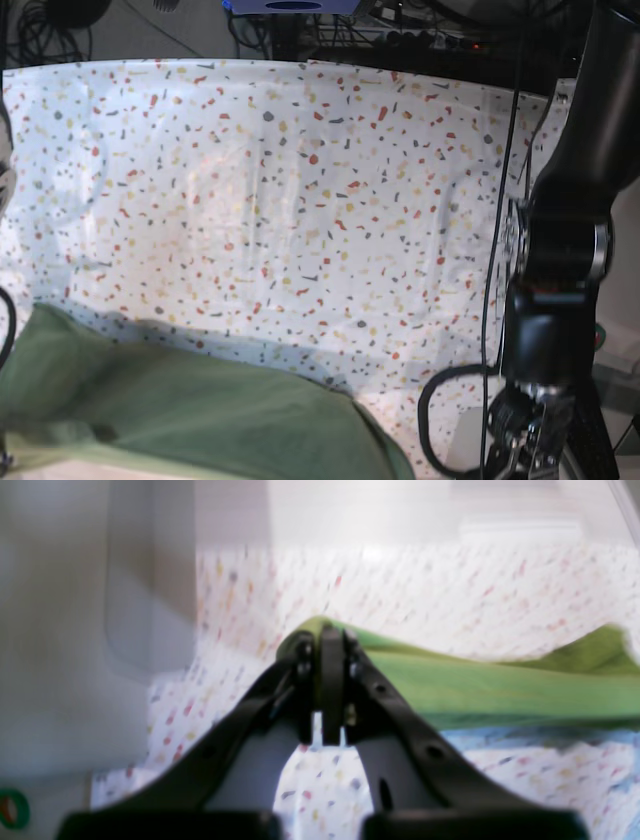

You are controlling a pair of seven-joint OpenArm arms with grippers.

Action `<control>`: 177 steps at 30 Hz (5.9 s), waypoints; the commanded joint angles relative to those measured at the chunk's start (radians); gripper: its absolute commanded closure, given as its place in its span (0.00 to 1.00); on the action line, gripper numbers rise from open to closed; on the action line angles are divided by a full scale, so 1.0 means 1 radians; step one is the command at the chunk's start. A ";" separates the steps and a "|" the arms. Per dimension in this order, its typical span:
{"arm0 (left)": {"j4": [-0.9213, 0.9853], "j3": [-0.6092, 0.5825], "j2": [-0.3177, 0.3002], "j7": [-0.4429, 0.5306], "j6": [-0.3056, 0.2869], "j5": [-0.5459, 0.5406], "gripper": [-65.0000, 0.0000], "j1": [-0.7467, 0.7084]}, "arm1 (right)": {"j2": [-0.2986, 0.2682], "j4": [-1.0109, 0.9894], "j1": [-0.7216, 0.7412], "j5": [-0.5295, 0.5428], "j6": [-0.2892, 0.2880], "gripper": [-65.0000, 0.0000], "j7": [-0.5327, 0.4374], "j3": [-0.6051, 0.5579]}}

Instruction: Layout the t-shirt on the table in an organized manner, then fold the t-shirt properly

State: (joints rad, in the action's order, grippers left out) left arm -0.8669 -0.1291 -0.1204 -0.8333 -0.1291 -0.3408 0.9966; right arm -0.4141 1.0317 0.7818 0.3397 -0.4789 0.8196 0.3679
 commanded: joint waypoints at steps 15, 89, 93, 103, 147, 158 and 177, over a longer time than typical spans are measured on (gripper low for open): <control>-0.452 0.009 -0.061 -0.154 0.004 0.010 1.00 -0.155 | -0.075 0.345 -0.106 0.008 -0.001 1.00 0.151 0.066; -0.567 0.251 -0.092 -0.031 0.006 0.012 1.00 -0.885 | 0.113 -0.029 -0.483 -0.147 0.050 1.00 -0.016 0.072; -0.510 0.251 -0.091 -0.016 0.006 0.012 1.00 -0.870 | 0.100 -0.087 -0.453 -0.147 0.050 1.00 -0.026 0.072; -0.473 0.251 -0.081 -0.014 0.026 0.012 1.00 -0.827 | 0.094 -0.149 -0.453 -0.147 0.050 1.00 -0.073 0.072; -0.585 0.719 -0.045 0.068 -0.136 -0.214 1.00 -1.105 | 0.312 0.428 -0.798 -0.141 0.049 0.70 -0.204 0.296; -0.588 0.716 -0.063 0.068 -0.136 -0.214 1.00 -1.145 | 0.238 0.218 -0.743 -0.146 0.049 1.00 -0.204 0.286; -0.588 0.716 -0.063 0.068 -0.136 -0.214 1.00 -1.143 | 0.274 0.091 -0.623 -0.144 0.052 1.00 -0.199 0.176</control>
State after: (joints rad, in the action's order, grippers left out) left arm -1.4334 0.5827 -0.1696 -0.7811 -0.2623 -0.5446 -0.1528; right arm -0.1204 1.1069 0.1364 0.1860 -0.4267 0.6392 0.5426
